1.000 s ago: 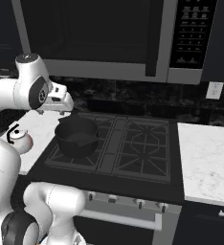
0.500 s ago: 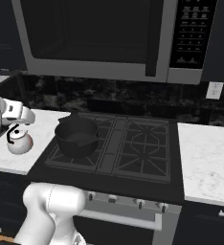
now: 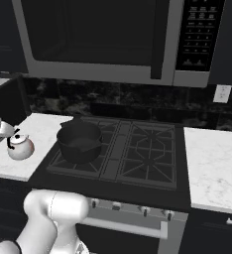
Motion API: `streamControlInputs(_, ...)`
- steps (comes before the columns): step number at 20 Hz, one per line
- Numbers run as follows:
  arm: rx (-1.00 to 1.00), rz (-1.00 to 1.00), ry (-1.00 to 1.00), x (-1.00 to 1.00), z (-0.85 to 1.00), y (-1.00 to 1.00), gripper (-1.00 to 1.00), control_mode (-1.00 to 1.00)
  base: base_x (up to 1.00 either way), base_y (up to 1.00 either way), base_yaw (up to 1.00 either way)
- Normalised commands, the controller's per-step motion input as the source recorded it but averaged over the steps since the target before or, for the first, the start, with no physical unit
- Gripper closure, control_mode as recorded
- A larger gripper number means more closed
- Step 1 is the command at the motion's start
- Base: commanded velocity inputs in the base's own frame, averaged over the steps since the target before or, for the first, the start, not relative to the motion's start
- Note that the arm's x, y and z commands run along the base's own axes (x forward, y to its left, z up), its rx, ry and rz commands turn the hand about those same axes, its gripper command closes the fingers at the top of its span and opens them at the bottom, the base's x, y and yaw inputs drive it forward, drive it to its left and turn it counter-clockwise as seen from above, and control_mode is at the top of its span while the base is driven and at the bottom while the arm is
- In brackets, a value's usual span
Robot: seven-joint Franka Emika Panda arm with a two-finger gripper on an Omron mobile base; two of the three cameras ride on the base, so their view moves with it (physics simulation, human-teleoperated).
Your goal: Pick the kettle from the counter and place it on a stove burner. Then turn the burner on.
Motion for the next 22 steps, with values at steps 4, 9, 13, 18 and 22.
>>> streamControlInputs(4, -0.05, 0.00, 0.12, 0.84, -0.38, 0.82, -1.00, -1.00, 0.00, 0.00, 0.00)
streamControlInputs(9, -0.06, 0.00, 0.20, 0.69, -0.28, 0.22, -1.00, -1.00, 0.00, 0.00, 0.00)
streamControlInputs(13, -0.05, 0.00, 0.10, 0.28, -0.34, 0.00, -1.00, -1.00, 0.00, 0.00, 0.00)
streamControlInputs(18, 0.00, 0.00, 0.11, 0.03, -0.23, 0.02, -1.00, -1.00, 0.00, 0.00, 0.00)
streamControlInputs(22, 0.03, 0.00, 0.01, 0.13, -0.22, 0.16, -1.00, -1.00, 0.00, 0.00, 0.00)
